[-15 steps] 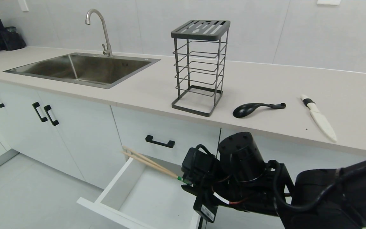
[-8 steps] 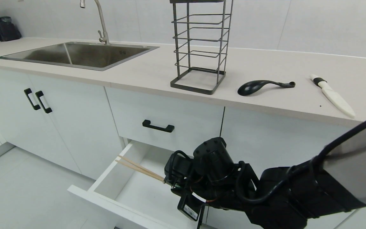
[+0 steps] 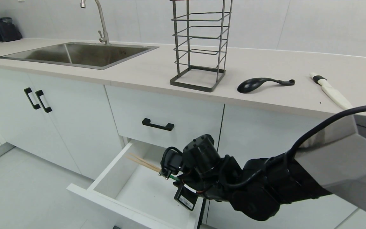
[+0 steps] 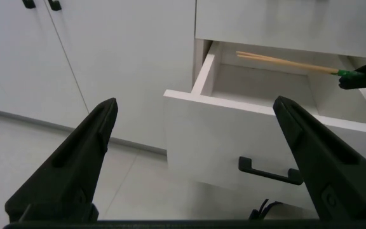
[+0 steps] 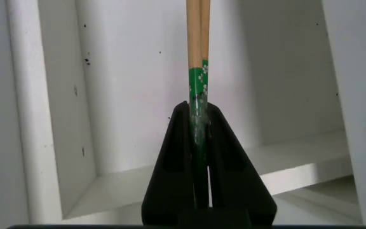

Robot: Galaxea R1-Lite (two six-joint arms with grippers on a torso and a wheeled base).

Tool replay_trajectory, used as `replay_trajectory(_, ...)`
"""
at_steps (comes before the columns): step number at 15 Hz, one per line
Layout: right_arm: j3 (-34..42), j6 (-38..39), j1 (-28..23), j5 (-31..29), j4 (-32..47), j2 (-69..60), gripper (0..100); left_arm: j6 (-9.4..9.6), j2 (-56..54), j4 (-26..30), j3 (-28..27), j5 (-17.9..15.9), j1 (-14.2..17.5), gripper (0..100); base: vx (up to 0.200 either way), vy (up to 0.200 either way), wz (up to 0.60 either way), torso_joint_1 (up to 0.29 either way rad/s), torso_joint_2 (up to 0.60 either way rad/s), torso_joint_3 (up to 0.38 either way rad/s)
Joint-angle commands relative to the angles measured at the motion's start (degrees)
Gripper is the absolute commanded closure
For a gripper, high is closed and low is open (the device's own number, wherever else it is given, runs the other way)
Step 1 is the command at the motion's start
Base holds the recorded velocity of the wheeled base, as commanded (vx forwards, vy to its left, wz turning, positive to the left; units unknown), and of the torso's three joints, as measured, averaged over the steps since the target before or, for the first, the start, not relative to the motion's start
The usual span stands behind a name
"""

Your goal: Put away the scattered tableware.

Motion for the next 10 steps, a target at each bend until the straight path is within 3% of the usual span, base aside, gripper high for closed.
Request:
replay_trajectory(1,-3.58,-0.03,-0.08,0.07,0.58,3.11,100,0.02,0.09,0.00,0.00,0.00,0.05,0,0.000,0.000,0.00,0.000,0.00,0.000)
replay_trajectory(10,-12.20,-0.73,-1.66,-0.37,1.90,12.87,100,0.02,0.09,0.00,0.00,0.00,-0.04,0,0.000,0.000,0.00,0.000,0.00,0.000)
